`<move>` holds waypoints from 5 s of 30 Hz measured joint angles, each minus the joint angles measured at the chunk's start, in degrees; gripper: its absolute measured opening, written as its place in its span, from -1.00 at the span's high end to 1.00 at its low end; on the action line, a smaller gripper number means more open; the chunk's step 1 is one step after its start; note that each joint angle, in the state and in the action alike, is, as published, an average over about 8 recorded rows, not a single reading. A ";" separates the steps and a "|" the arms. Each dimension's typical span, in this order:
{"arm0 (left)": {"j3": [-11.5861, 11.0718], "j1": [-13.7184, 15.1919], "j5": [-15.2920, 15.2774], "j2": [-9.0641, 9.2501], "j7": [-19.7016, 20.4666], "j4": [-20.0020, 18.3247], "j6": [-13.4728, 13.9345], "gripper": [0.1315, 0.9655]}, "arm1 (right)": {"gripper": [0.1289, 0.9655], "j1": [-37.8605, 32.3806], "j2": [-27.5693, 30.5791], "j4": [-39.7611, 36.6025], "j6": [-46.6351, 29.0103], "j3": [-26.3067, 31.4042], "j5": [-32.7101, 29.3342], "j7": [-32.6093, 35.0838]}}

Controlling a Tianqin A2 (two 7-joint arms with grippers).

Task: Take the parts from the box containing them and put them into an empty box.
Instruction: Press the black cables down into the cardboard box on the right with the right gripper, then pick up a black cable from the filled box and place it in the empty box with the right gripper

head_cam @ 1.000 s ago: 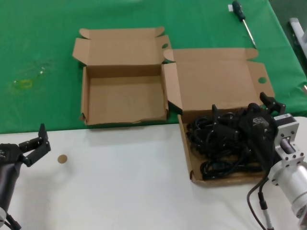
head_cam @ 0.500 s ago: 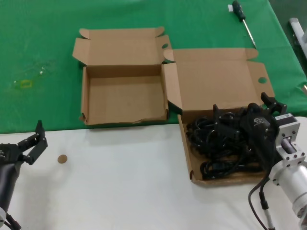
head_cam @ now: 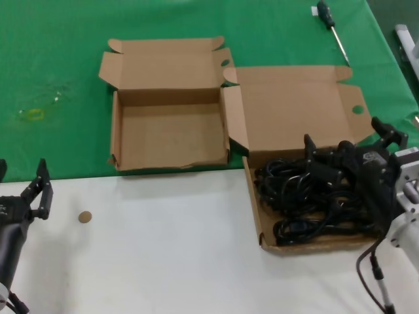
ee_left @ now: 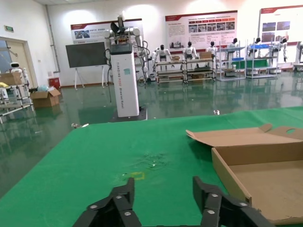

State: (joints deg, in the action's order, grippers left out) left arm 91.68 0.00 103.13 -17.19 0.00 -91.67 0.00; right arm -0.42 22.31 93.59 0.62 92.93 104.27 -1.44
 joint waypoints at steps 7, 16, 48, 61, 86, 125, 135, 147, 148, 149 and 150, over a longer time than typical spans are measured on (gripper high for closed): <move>0.00 0.00 0.00 0.00 0.00 0.00 0.00 0.41 | -1.00 -0.53 5.36 0.50 -3.06 0.52 0.39 0.25; 0.00 0.00 0.00 0.00 0.00 0.00 0.00 0.67 | -1.00 -3.77 10.60 -2.23 -18.71 -4.43 2.18 11.02; 0.00 0.00 -0.01 0.00 0.01 0.00 0.00 0.95 | -1.00 -33.51 28.93 -16.78 -63.02 14.38 -10.31 37.67; 0.00 0.00 -0.02 0.00 0.03 0.00 0.00 0.95 | -0.98 -38.70 24.59 -23.33 -61.00 17.85 -14.45 42.00; 0.00 0.00 -0.03 0.00 0.03 0.00 0.00 0.95 | -0.34 -40.64 21.90 -27.33 -60.48 19.29 -14.60 43.49; 0.00 0.00 -0.01 0.00 0.01 0.00 0.00 0.95 | 0.79 -45.86 19.38 -22.63 -58.94 20.06 -16.28 35.65; 0.00 0.00 -0.01 0.00 0.01 0.00 0.00 0.95 | 0.80 -50.66 9.72 -23.50 -55.37 24.52 -20.17 32.32; 0.00 0.00 -0.01 0.00 0.01 0.00 0.00 0.95 | 0.80 -55.13 -2.72 -31.78 -50.13 29.49 -24.57 29.02; 0.00 0.00 -0.01 0.00 0.01 0.00 0.00 0.95 | 0.80 -55.34 -3.46 -32.51 -49.75 29.76 -24.80 28.92; 0.00 0.00 -0.01 0.00 0.01 0.00 0.00 0.95 | 0.80 -55.53 -4.17 -33.24 -49.35 30.01 -25.03 28.90; 0.00 0.00 -0.01 0.00 0.01 0.00 0.00 0.95 | 0.80 -55.71 -4.82 -33.95 -48.94 30.24 -25.25 28.94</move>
State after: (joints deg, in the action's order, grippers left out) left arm 91.68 0.00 103.12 -17.19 0.01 -91.67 0.00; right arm -56.13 17.49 59.65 -48.33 123.17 79.02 27.51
